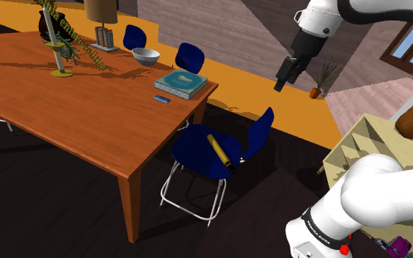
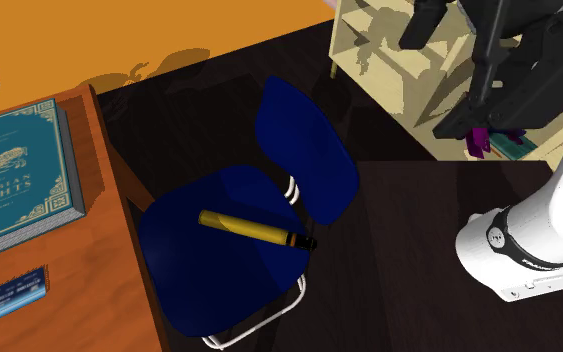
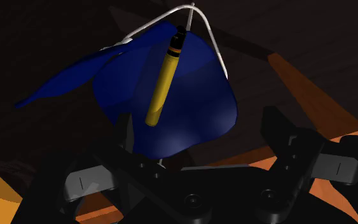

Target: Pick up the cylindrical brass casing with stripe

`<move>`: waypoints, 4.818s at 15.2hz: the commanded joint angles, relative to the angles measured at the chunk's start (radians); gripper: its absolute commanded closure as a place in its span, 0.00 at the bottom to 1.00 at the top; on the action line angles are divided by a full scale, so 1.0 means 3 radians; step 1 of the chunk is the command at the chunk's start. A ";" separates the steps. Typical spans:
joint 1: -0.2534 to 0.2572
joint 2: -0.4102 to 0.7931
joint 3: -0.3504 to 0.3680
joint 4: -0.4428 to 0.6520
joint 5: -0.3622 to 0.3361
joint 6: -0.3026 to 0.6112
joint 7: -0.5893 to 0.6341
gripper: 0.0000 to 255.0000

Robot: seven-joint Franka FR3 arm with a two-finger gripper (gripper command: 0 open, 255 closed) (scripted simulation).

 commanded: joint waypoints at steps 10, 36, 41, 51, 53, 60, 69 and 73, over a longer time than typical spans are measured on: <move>-0.0102 0.0522 -0.0085 -0.0553 0.0001 0.1000 0.0194 0.00; -0.0350 0.3680 -0.0246 -0.0143 0.0296 0.3536 0.0474 0.00; -0.0403 0.4142 -0.0215 0.0088 0.0376 0.3744 0.0462 0.00; -0.0399 0.4398 -0.0197 0.0160 0.0389 0.3930 0.0473 1.00; -0.0390 0.4434 -0.0196 0.0195 0.0389 0.3931 0.0483 1.00; -0.0414 0.4311 -0.0203 0.0138 0.0381 0.3863 0.0459 1.00; -0.0401 0.3892 -0.0222 0.0031 0.0351 0.3552 0.0478 1.00; -0.0394 0.3713 -0.0231 0.0002 0.0340 0.3402 0.0485 1.00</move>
